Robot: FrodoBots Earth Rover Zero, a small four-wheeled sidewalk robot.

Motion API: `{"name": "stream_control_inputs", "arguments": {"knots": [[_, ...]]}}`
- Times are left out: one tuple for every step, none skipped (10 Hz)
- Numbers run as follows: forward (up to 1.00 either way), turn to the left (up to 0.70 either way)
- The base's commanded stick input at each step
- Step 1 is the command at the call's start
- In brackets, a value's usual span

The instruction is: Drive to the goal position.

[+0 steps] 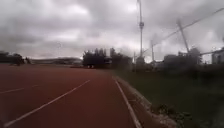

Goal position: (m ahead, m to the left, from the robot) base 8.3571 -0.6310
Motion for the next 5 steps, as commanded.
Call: {"name": "stream_control_inputs", "arguments": {"knots": [[0.7, 0.0], [0.7, 0.0], [0.7, 0.0], [0.7, 0.0], [0.7, 0.0]]}}
